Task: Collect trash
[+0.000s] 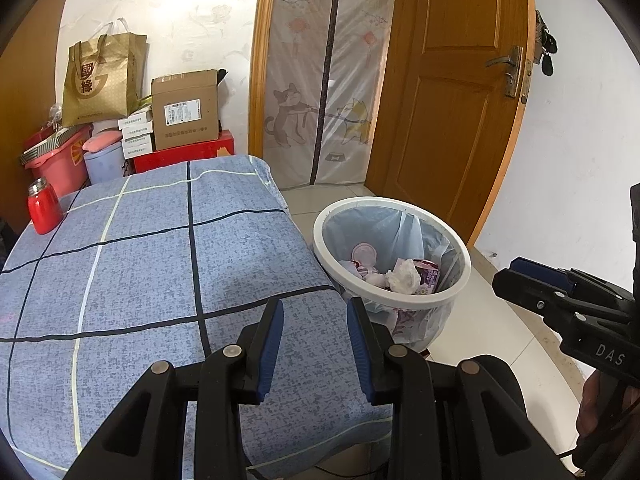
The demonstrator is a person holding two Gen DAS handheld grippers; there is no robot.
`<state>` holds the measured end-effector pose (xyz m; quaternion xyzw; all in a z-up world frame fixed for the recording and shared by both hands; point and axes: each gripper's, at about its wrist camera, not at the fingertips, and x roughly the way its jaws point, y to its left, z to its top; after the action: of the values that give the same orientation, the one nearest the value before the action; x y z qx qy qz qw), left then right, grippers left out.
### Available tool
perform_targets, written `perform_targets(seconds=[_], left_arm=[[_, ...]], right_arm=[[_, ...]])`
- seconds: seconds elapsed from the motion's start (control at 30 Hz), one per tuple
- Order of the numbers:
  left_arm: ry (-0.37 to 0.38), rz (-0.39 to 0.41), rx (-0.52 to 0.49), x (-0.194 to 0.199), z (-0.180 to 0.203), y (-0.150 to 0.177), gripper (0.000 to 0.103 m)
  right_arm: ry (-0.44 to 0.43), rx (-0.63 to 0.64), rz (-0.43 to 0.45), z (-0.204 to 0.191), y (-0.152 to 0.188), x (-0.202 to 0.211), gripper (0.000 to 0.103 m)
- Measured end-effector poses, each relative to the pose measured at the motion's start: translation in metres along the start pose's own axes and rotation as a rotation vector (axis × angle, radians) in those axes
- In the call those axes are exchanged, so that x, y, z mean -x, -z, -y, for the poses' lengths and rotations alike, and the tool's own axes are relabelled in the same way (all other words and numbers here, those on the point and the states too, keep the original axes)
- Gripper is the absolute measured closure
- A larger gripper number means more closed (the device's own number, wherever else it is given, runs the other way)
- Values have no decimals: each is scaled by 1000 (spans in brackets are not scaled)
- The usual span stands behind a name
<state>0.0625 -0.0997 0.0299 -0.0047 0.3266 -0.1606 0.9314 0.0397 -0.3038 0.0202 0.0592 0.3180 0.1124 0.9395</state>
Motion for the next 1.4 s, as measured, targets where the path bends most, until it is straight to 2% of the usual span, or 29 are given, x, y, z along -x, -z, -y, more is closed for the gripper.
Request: perform_targets(seconds=[1.4], left_arm=[[-8,-3,-2,-1,0,1,70]], right_arm=[[0,2,-2,-2,0,-1,58]])
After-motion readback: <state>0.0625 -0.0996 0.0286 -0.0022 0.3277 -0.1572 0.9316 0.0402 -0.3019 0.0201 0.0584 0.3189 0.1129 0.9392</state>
